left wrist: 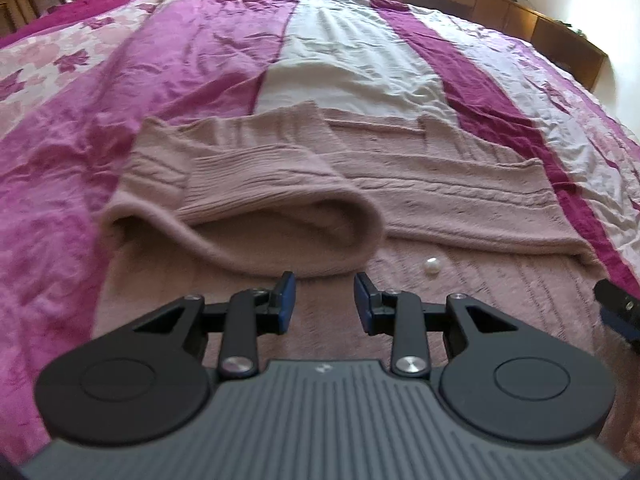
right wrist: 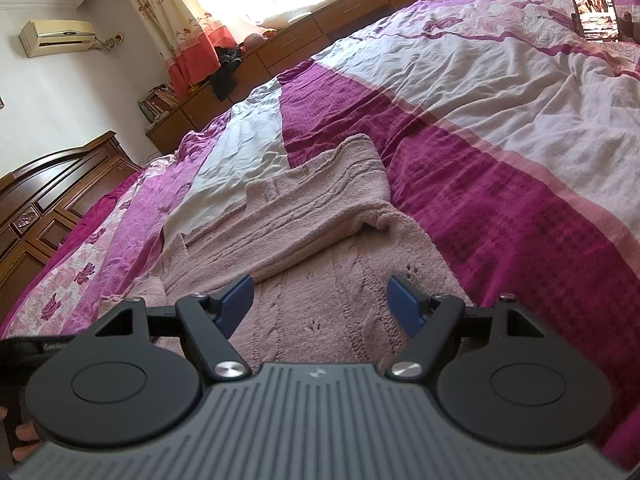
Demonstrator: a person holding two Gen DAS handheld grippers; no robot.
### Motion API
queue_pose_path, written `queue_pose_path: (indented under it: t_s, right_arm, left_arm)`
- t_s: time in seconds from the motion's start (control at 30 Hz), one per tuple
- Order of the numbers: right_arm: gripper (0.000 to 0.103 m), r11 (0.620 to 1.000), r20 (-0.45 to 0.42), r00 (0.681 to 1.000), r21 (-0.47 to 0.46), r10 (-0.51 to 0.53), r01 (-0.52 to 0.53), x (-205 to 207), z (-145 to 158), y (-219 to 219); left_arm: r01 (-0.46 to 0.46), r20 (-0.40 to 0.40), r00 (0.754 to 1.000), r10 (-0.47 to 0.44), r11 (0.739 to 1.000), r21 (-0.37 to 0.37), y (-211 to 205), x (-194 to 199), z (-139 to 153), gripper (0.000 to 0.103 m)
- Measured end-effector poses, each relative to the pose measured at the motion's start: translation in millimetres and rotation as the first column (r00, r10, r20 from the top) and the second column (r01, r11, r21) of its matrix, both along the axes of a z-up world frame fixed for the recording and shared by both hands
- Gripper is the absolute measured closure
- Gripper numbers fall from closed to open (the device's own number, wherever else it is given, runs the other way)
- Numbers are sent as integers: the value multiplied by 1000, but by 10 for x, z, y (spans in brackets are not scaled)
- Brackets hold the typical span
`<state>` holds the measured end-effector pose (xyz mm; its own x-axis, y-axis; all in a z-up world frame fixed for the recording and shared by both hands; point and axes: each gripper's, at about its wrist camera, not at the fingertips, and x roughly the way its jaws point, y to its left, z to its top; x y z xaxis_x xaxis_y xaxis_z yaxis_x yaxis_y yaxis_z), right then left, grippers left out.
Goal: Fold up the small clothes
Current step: 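Open the left tool to release the folded side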
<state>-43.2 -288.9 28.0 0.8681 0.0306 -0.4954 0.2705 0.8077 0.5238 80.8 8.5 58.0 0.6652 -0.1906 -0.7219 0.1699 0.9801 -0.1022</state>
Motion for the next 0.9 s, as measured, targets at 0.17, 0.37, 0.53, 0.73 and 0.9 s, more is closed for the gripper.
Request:
queue_pose_path:
  t_s: [0.17, 0.37, 0.53, 0.73, 0.9]
  right_arm:
    - [23, 999, 14, 999, 1, 32, -32, 23, 96, 80]
    - [23, 992, 22, 992, -17, 122, -121, 242, 306, 277]
    - [24, 968, 19, 970, -65, 243, -241, 561, 533, 586]
    - [24, 905, 4, 917, -165, 398, -392, 911, 721, 1192]
    - [24, 852, -29, 866, -166, 500, -497, 1152, 753, 1685]
  left_arm:
    - [-50, 12, 999, 50, 998, 34, 221, -87, 37, 69]
    - [-119, 26, 993, 117, 991, 65, 486, -120, 48, 69]
    - [-165, 22, 986, 164, 984, 61, 665, -116, 9, 69]
    - [-204, 26, 979, 202, 977, 69, 855, -140, -14, 69]
    - [-220, 25, 976, 218, 973, 67, 962, -161, -37, 69]
